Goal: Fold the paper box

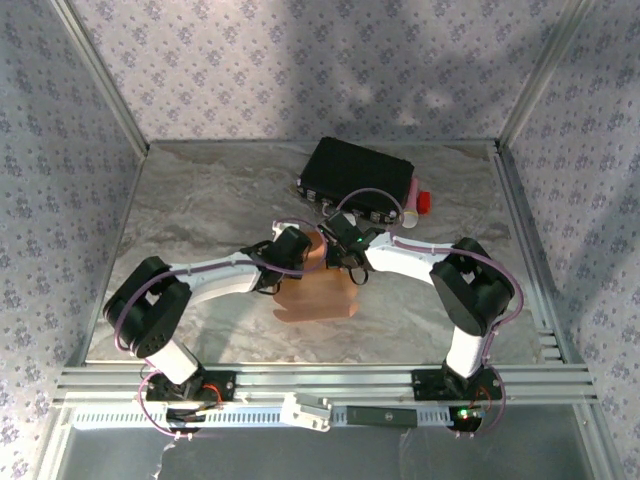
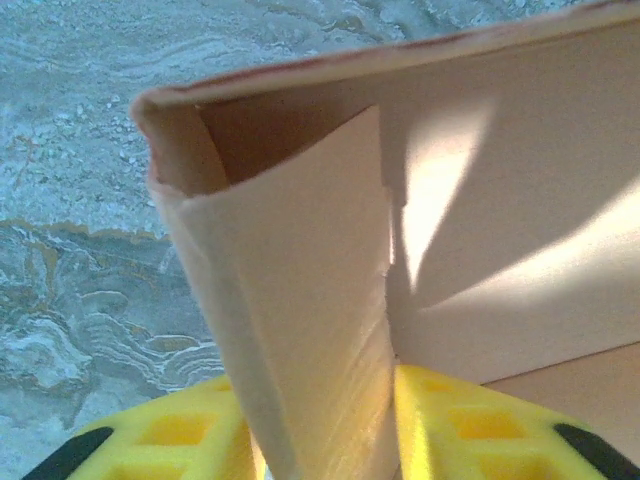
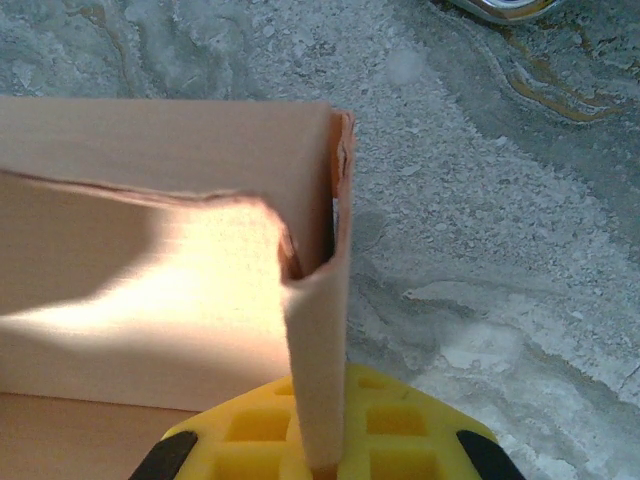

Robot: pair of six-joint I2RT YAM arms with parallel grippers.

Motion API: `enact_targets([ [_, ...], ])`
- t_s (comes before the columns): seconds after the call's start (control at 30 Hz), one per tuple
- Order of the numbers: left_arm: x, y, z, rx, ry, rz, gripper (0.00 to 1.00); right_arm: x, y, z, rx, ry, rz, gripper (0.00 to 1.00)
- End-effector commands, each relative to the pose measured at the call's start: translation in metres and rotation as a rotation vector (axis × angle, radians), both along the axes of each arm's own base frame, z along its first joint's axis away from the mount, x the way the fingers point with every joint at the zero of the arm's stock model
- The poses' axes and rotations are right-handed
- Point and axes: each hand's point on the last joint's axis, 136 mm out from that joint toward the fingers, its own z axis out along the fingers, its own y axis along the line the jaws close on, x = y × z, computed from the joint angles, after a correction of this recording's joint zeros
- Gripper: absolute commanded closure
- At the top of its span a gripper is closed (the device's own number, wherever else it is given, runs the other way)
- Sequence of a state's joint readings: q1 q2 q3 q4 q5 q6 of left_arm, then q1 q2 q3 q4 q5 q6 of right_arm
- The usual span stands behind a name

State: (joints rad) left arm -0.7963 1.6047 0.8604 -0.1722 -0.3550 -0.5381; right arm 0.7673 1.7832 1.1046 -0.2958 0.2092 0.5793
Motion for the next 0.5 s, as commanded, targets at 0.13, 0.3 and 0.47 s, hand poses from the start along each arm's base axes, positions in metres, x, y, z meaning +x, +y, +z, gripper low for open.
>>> enact_targets([
  [0.13,0.002,-0.004,-0.007,-0.006,0.013,-0.025,0.83,-0.01,0.002,-0.011,-0.023,0.057,0.027,1.0],
  [0.3,0.003,-0.002,-0.014,0.005,0.014,-0.012,0.89,-0.011,0.004,-0.009,-0.016,0.057,0.035,1.0],
  [0.47,0.004,0.002,-0.02,0.057,0.014,0.006,0.81,-0.01,0.005,-0.008,-0.015,0.056,0.032,1.0],
])
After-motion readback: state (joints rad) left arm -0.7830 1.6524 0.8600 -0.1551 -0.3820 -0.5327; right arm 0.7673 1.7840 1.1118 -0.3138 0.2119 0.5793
